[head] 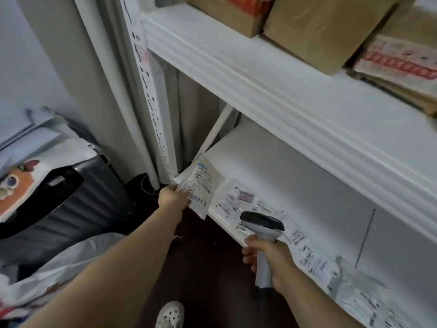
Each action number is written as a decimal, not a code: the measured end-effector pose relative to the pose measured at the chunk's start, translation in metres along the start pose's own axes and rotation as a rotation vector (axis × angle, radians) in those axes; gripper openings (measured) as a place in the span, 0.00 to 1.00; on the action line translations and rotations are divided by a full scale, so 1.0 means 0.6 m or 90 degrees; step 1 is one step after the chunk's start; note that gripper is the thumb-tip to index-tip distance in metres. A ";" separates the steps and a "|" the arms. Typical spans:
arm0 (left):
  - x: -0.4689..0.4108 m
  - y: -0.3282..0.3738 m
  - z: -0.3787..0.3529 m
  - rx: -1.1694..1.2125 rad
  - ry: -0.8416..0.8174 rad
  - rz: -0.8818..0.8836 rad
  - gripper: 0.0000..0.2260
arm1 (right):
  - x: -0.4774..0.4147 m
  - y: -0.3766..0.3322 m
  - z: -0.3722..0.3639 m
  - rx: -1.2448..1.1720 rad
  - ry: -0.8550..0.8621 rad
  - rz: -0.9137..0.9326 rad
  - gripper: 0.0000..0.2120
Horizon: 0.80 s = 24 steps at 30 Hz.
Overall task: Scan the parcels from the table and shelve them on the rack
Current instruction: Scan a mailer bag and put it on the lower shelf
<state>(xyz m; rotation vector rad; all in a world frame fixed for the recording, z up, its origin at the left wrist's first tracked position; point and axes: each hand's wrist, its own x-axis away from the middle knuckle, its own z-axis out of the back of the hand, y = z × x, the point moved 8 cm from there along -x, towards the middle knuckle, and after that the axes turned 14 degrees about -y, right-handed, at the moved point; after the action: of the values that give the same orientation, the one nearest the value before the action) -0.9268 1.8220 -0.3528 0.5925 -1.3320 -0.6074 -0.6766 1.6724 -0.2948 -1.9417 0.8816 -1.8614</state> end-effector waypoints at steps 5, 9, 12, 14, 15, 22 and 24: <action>-0.144 -0.032 -0.039 0.078 -0.030 0.020 0.14 | -0.113 0.014 -0.010 -0.005 0.026 -0.034 0.07; -0.217 -0.056 -0.070 0.104 -0.044 0.025 0.15 | -0.190 0.029 0.004 0.006 0.048 -0.044 0.07; -0.258 -0.073 -0.084 0.169 -0.048 0.061 0.20 | -0.224 0.035 0.009 0.018 0.048 -0.046 0.07; -0.271 -0.076 -0.088 0.179 -0.056 0.078 0.20 | -0.239 0.035 0.012 0.025 0.049 -0.045 0.06; -0.272 -0.074 -0.090 0.141 -0.058 0.083 0.19 | -0.242 0.036 0.014 0.027 0.051 -0.047 0.06; -0.165 -0.032 -0.071 -0.027 -0.039 0.061 0.18 | -0.168 0.014 -0.004 0.004 0.032 -0.066 0.06; -0.107 -0.004 -0.079 -0.119 -0.082 0.081 0.16 | -0.131 0.001 -0.009 0.002 0.028 -0.061 0.06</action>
<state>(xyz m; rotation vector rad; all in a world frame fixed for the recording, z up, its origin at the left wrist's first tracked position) -0.8886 1.8681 -0.4058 0.3183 -1.4033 -0.6668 -0.6794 1.7215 -0.3561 -1.9808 0.8114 -1.9658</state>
